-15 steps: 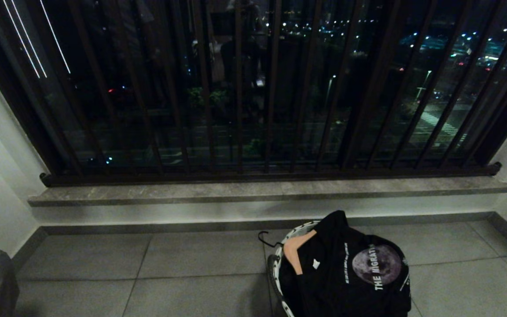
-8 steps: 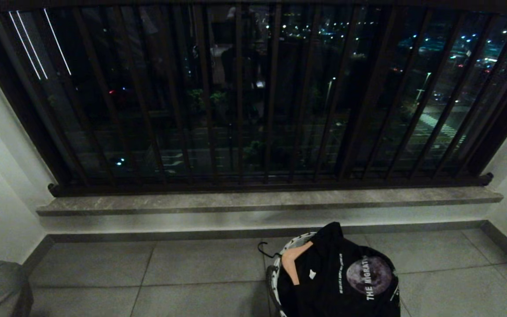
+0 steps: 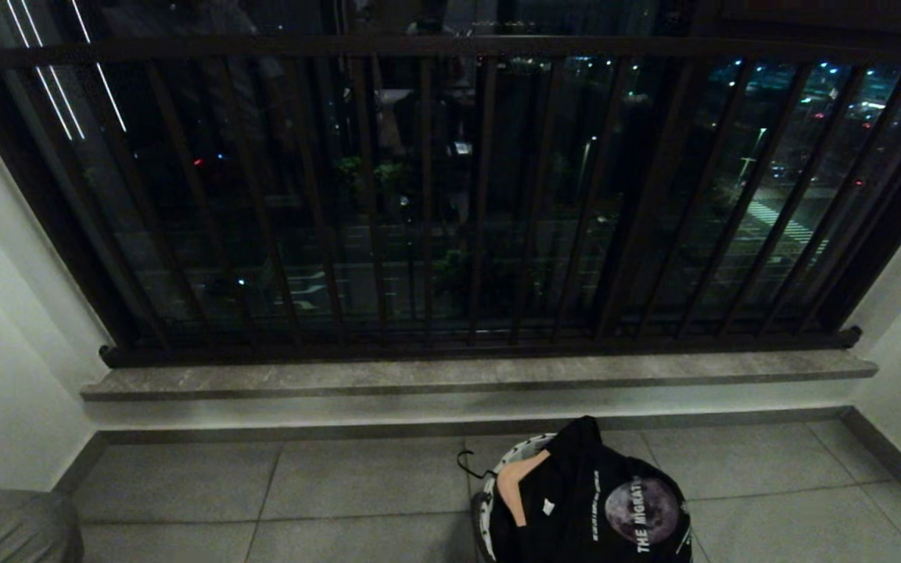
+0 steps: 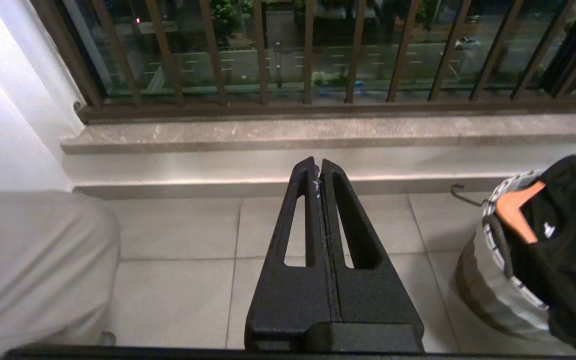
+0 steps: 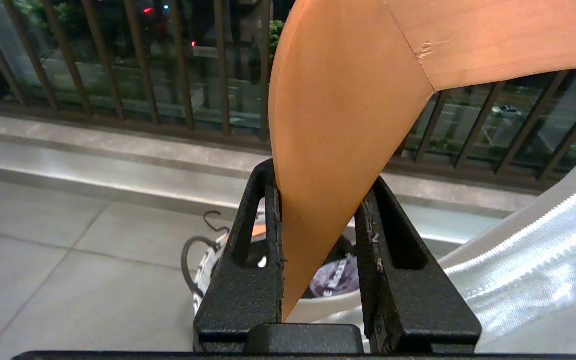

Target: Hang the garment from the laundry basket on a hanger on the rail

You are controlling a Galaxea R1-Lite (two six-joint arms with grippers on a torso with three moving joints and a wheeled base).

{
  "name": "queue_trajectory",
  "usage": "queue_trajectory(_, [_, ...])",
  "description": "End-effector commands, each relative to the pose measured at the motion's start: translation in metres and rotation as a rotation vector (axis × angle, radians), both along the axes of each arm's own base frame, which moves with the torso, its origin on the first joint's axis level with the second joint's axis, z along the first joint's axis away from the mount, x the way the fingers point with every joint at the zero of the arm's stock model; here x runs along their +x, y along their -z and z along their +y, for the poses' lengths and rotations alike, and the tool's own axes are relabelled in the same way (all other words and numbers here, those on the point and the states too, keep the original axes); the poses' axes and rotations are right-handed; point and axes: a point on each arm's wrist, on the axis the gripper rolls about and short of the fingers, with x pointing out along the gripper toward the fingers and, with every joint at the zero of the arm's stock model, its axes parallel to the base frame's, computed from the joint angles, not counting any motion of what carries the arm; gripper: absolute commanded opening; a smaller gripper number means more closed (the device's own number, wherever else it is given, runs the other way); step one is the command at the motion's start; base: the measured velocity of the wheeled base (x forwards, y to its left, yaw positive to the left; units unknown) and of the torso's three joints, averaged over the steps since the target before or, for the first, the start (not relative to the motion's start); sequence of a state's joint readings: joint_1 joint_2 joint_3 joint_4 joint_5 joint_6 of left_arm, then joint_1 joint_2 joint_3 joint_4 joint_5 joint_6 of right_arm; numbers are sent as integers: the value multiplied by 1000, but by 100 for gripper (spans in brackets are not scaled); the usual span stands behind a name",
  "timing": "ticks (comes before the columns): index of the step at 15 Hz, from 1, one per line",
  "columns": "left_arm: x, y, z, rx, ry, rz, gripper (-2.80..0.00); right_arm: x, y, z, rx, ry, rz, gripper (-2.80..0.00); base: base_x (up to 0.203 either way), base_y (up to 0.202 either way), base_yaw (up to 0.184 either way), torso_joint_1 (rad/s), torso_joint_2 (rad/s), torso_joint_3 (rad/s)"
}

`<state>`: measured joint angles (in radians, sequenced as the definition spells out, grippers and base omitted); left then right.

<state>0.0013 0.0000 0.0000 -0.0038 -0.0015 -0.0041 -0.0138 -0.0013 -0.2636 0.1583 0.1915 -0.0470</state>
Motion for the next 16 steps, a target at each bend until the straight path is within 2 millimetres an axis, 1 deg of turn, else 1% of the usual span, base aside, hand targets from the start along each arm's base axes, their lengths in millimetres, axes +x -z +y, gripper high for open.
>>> queue_trajectory(1, [0, 0, 0, -1, 0, 1, -280, 0, 0, 0, -1, -2, 1, -280, 0, 0, 0, 163, -490, -330])
queue_trajectory(9, [0, 0, 0, -1, 0, 1, -280, -2, -4, 0, 0, -3, -13, -280, 0, 0, 0, 192, -514, -327])
queue_trajectory(16, [0, 0, 0, -1, 0, 1, -280, -2, -4, 0, 0, -3, -15, -280, 0, 0, 0, 244, -576, -338])
